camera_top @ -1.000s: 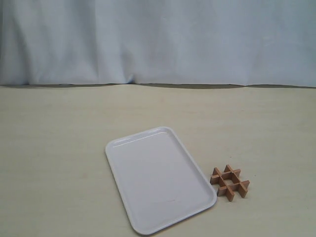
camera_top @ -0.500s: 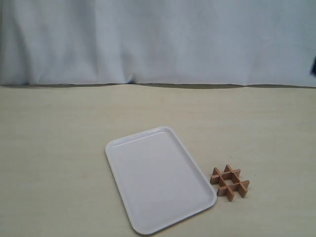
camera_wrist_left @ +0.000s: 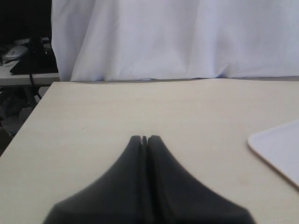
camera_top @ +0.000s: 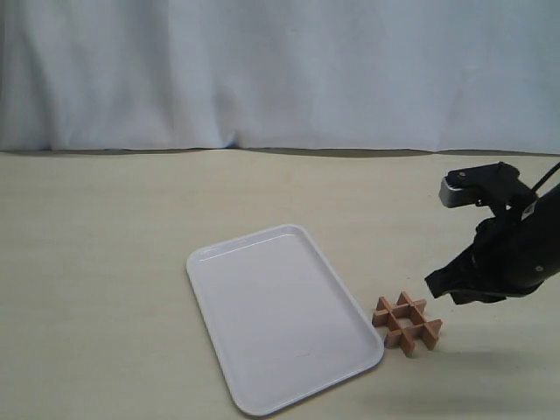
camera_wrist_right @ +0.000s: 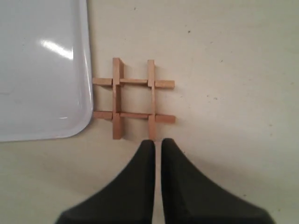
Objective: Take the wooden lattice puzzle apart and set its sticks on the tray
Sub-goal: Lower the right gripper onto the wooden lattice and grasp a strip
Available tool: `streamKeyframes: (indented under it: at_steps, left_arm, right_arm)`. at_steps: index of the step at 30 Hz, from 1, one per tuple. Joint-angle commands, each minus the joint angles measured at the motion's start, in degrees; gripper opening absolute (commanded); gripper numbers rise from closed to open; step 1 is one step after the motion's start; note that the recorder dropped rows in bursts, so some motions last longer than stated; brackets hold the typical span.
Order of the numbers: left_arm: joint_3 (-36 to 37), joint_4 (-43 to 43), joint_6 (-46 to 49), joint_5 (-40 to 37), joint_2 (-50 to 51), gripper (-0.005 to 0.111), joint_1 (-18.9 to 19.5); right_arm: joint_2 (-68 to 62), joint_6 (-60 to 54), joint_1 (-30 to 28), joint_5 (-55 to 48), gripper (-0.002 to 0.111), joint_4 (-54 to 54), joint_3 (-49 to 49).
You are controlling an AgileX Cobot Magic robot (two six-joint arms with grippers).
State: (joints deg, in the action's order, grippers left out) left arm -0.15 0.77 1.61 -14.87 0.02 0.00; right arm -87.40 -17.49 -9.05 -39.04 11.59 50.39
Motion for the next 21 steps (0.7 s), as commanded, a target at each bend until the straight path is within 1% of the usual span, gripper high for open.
streamKeyframes:
  at_steps: [1, 4, 6, 8, 12, 14, 16, 21]
  left_arm:
    - [0.2, -0.1, -0.1, 0.7, 0.0, 0.0, 0.0]
    - [0.2, -0.1, -0.1, 0.7, 0.0, 0.0, 0.0]
    - [0.2, -0.1, -0.1, 0.7, 0.0, 0.0, 0.0]
    - [0.2, -0.1, -0.1, 0.7, 0.0, 0.0, 0.0]
    - [0.2, -0.1, -0.1, 0.7, 0.0, 0.0, 0.0]
    - [0.2, -0.1, -0.1, 0.7, 0.0, 0.0, 0.0]
    - [0.2, -0.1, -0.1, 0.7, 0.0, 0.0, 0.0]
    - [0.2, -0.1, -0.1, 0.7, 0.0, 0.0, 0.0]
  right_arm:
    - [-2.4, -0.6, -0.2, -2.4, 0.005, 2.0, 0.8]
    - [-3.4, -0.6, -0.1, -3.8, 0.005, 2.0, 0.8]
    - [-3.7, 0.0, 1.0, -4.1, 0.007, 1.4, 0.8]
    - [-4.1, 0.7, 2.9, -4.0, 0.015, 0.0, 0.8]
    - [-4.9, 2.0, 6.4, -4.0, 0.034, -3.1, 0.8]
    - [-5.7, 4.4, 7.6, -4.0, 0.04, -5.3, 0.8]
    - [-6.6, 6.7, 7.9, -4.0, 0.041, -6.7, 0.8]
    - [-9.3, 6.8, 7.9, -3.3, 0.041, -7.7, 0.1]
